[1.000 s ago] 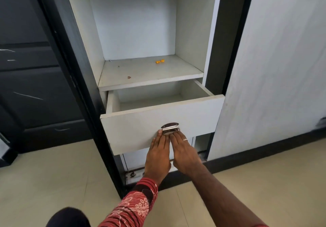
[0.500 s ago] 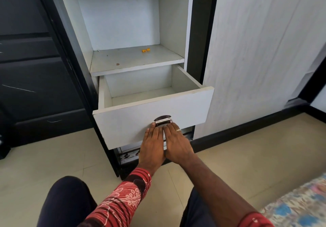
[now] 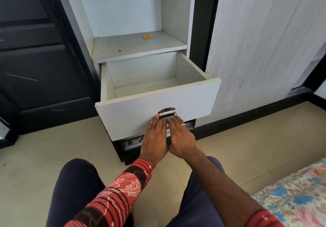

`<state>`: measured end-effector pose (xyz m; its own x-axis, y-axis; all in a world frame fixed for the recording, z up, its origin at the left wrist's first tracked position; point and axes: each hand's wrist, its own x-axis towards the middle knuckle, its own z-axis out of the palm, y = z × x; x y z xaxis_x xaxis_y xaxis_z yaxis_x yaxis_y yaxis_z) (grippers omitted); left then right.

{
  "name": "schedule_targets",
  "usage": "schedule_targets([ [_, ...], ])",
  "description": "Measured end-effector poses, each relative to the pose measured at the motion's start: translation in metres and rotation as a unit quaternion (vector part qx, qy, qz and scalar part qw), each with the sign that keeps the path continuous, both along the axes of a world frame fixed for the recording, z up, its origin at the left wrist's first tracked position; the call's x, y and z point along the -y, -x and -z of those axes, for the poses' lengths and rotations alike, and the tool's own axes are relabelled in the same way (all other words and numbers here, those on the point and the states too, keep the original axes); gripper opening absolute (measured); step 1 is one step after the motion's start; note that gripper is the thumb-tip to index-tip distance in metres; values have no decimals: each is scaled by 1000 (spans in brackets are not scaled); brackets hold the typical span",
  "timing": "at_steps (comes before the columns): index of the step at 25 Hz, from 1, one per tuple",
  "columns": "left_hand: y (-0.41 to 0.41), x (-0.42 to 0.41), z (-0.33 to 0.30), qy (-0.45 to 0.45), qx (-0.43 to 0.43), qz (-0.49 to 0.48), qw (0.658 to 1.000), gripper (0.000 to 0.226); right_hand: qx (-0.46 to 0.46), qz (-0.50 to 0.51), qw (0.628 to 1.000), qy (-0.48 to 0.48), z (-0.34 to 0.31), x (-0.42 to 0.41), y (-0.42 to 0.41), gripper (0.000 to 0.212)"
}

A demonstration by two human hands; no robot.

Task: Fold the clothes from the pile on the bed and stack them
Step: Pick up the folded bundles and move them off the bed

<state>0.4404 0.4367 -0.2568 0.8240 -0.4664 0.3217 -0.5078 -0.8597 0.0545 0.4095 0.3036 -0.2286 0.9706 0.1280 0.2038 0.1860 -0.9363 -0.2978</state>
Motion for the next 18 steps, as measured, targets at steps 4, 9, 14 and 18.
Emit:
schedule_targets([
  [4, 2, -4, 6, 10, -41, 9, 999, 90, -46, -5, 998, 37, 3, 8, -3, 102],
  [9, 13, 11, 18, 73, 24, 99, 992, 65, -45, 13, 997, 55, 11, 36, -10, 102],
  [14, -30, 63, 30, 195, -83, 150, 966, 37, -100, 143, 983, 55, 39, 83, -28, 85],
  [18, -57, 109, 0, 140, -196, 199, 950, 33, -188, 265, 946, 16, 4, 113, -24, 67],
])
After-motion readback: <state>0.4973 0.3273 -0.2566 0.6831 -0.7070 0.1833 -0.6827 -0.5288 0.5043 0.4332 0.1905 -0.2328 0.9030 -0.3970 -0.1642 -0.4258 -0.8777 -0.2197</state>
